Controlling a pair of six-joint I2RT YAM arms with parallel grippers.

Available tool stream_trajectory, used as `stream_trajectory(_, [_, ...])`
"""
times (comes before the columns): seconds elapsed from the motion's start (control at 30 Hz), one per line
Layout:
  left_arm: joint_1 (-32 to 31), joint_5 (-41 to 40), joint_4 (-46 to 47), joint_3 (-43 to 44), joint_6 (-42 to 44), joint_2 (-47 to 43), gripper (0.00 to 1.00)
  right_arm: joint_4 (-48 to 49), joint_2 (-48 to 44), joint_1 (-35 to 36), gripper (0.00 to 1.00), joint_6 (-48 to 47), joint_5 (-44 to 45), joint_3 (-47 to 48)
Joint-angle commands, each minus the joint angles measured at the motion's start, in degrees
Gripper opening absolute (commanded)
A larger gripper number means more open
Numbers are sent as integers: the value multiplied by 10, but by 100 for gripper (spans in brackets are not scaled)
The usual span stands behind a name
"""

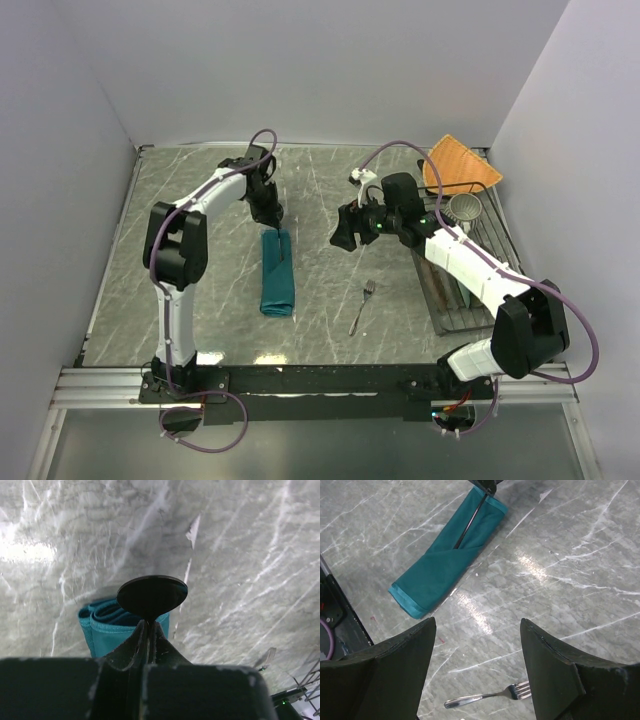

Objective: Fold the napkin into a case and place the utensils inside
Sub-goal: Insert the spoon into the folded napkin.

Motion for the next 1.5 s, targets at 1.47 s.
stream_trajectory(1.47, [-55, 11, 38, -162, -35, -102, 2, 22, -31, 5, 78, -3, -5, -48])
